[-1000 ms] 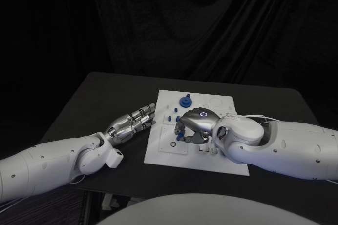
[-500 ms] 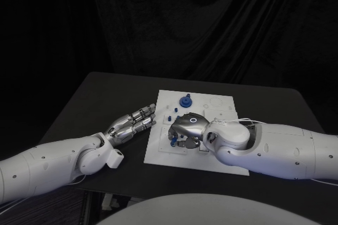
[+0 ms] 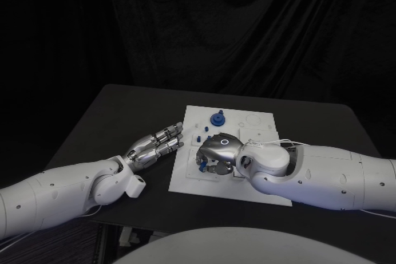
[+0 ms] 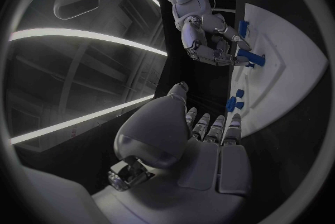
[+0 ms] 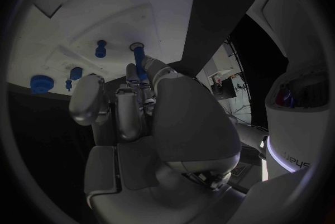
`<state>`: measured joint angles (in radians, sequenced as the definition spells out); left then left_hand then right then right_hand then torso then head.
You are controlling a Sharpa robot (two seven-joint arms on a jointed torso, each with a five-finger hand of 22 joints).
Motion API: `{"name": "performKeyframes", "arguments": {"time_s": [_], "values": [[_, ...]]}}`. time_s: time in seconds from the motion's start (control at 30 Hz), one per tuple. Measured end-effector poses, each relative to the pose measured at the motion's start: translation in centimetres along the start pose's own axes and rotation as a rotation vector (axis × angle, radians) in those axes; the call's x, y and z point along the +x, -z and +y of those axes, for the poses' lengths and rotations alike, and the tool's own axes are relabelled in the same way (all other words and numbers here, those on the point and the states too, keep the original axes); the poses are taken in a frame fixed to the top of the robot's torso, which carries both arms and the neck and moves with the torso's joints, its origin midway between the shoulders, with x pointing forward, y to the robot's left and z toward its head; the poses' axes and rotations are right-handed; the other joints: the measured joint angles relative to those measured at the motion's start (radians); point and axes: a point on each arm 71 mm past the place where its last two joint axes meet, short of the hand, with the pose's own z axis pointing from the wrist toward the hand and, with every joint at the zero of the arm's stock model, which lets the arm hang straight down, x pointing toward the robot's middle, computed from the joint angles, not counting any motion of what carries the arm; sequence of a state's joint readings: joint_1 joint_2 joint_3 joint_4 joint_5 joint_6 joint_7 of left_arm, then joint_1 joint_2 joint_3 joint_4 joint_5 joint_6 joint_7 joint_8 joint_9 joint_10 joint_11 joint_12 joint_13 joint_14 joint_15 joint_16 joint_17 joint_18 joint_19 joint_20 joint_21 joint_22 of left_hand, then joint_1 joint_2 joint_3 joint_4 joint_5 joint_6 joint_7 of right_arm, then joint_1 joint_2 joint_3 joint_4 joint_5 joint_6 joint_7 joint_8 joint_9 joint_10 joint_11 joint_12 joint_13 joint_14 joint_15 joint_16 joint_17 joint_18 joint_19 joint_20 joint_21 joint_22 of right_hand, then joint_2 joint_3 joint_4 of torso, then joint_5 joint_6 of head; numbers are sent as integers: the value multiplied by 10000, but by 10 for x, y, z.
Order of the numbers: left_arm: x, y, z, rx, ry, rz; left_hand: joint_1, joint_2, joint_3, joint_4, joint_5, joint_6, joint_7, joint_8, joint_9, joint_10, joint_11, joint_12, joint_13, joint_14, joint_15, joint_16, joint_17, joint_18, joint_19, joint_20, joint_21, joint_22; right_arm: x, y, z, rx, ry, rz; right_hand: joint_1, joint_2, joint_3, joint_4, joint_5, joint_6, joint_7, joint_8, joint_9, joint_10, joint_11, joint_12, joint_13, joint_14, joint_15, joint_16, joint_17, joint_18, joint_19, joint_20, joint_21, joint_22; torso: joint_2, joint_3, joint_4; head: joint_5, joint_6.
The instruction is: Assemble the parts on the task board
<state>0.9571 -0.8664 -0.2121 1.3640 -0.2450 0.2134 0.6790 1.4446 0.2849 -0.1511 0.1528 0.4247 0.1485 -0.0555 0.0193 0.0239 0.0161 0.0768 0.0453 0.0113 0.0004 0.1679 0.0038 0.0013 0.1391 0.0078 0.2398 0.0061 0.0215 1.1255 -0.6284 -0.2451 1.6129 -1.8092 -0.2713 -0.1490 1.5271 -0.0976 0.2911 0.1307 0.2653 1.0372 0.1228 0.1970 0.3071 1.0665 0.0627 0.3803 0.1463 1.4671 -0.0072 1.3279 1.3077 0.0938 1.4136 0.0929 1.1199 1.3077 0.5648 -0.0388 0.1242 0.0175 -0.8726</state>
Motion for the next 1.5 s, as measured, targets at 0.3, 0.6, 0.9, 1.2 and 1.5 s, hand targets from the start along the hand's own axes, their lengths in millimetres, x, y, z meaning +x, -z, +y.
{"name": "performKeyframes", "arguments": {"time_s": [0.3,0.6,0.9,1.2,1.5], "values": [[0,0,0,-4,4,2,0,0,41,-41,0,0,1,0,0,0,0,0,0,0,0,0,3,0,0,0,0,0,0,1,-1,14,39,59,29,2,0,-56,1,-2,1,-17,23,0,1,-40,0,0,0,-49,-1,0,0,0,-49,-1,-2,7,-12,53,0],[0,0,1,-14,11,0,0,0,41,-40,0,0,1,0,0,0,0,0,0,0,0,0,4,0,0,0,0,1,4,4,-3,61,36,190,64,15,27,-84,55,-5,2,-75,-1,-1,2,-95,-15,0,1,-72,-1,0,0,0,-49,-2,2,4,-12,64,0],[0,0,1,-22,17,2,0,0,41,-40,-1,0,1,0,0,0,0,0,0,0,0,0,3,0,0,0,0,-9,4,4,-3,61,39,192,64,14,26,-84,97,-19,12,-110,19,-1,3,-154,-18,0,1,-111,-9,0,0,0,-105,-3,-1,7,-17,72,0],[0,0,2,-25,22,10,0,0,41,-40,-1,0,1,0,0,0,0,0,0,0,0,0,-4,1,0,0,0,-9,4,2,-2,39,64,258,-60,-106,58,6,-177,-1052,-23,-767,-128,-341,214,-627,-134,-60,60,-317,-196,1,-187,111,-464,-3,-7,10,-22,80,0],[0,-1,3,-34,22,17,0,0,69,-68,-50,-36,38,0,-1,0,0,0,0,0,0,0,-4,0,0,0,0,-19,4,2,-2,37,71,284,-458,-340,-852,319,-1264,-4565,-913,-1322,-1300,-2895,551,-1077,-17,-632,172,-1102,-917,89,-888,228,-1865,-4,-12,12,2,45,0]]}}
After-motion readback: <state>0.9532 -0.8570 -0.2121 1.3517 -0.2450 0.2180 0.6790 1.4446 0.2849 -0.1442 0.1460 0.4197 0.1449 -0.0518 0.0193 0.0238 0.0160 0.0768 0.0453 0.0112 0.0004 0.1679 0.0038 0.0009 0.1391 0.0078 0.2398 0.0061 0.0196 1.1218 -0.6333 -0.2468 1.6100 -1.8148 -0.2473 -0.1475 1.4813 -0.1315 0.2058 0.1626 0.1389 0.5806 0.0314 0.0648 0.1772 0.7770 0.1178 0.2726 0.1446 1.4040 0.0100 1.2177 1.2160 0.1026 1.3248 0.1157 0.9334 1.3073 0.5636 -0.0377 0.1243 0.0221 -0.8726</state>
